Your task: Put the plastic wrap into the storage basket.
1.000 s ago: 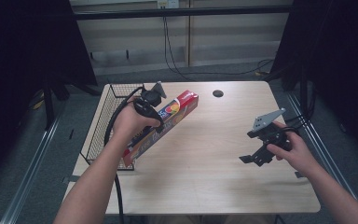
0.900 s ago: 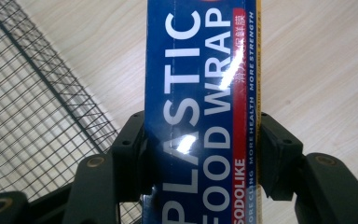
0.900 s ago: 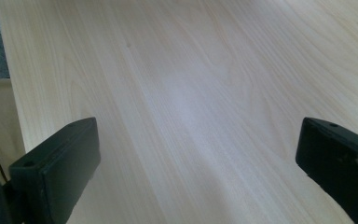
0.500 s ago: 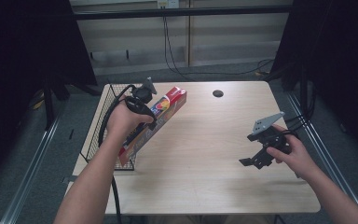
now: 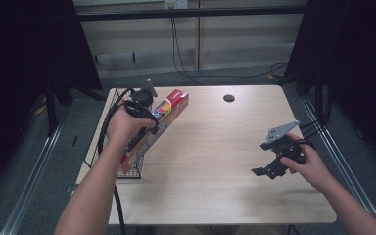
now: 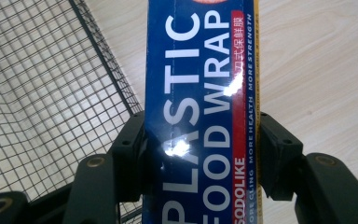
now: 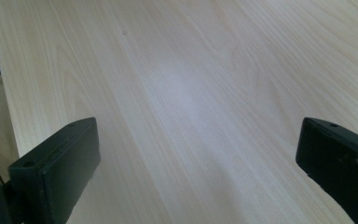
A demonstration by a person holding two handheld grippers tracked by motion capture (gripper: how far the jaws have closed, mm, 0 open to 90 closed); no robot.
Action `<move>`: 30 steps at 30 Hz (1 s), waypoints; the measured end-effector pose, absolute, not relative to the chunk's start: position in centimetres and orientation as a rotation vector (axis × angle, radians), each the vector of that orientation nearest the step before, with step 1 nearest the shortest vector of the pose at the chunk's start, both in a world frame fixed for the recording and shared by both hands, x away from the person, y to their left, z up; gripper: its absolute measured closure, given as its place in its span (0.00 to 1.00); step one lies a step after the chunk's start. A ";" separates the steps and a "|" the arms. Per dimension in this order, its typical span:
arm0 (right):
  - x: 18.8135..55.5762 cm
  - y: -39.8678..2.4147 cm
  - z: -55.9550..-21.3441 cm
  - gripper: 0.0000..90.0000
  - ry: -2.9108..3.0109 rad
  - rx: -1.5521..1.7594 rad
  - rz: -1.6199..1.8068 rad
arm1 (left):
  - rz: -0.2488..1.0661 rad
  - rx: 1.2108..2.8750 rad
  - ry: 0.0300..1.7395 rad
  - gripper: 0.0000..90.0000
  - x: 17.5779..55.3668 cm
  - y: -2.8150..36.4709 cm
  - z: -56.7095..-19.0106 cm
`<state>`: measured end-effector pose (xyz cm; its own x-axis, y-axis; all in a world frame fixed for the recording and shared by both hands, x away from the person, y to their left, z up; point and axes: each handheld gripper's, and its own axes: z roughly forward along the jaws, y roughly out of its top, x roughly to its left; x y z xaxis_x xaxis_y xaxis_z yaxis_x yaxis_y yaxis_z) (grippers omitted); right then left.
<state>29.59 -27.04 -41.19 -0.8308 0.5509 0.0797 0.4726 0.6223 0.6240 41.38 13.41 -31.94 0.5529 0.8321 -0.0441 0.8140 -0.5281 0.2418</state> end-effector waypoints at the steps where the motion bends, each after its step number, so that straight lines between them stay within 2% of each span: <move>1: 29.6 -27.0 -41.2 0.00 2.719 0.865 0.998 | 0.113 2.550 1.395 0.50 41.4 13.6 -31.9; 30: 29.3 -26.4 -42.5 0.00 2.722 0.870 0.962 | 0.212 2.357 1.648 0.50 41.7 18.5 -31.7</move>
